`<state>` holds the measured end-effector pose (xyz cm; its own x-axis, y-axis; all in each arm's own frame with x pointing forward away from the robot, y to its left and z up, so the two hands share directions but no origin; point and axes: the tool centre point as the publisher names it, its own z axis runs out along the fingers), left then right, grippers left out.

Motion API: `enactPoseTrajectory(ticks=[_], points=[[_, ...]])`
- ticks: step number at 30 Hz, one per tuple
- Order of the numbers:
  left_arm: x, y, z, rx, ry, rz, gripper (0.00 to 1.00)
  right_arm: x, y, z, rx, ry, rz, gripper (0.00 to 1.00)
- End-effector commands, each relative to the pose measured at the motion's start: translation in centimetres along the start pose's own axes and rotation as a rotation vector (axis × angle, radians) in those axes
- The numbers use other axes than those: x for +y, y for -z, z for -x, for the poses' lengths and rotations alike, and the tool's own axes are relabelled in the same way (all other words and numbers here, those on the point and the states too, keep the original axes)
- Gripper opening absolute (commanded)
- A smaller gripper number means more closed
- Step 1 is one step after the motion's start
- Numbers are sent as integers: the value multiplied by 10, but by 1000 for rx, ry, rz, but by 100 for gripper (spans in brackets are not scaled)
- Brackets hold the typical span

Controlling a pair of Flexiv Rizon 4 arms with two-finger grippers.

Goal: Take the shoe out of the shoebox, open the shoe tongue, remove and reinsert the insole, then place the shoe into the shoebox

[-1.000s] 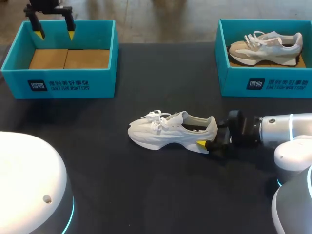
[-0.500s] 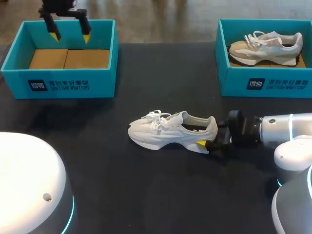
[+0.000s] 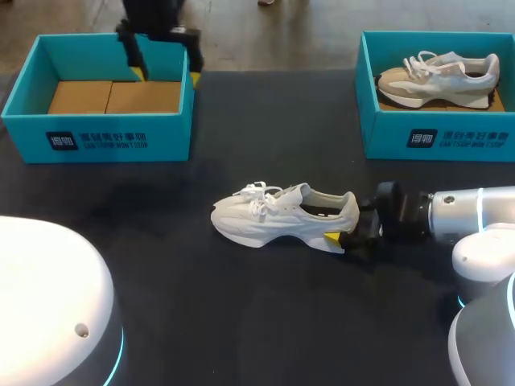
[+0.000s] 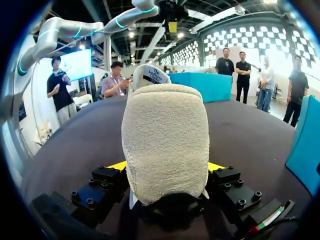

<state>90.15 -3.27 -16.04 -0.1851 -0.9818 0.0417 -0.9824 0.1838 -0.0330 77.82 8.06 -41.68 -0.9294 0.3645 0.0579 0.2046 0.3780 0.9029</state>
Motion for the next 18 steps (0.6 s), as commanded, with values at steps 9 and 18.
enactPoseTrajectory(ticks=[9, 18], points=[[27, -14, -75, -7, 0, -20, 100, 1, -1, -1, -1, -1, -4, 0], [39, -20, -99, 41, 62, 4, 100, 1, -1, -1, -1, -1, -4, 0]])
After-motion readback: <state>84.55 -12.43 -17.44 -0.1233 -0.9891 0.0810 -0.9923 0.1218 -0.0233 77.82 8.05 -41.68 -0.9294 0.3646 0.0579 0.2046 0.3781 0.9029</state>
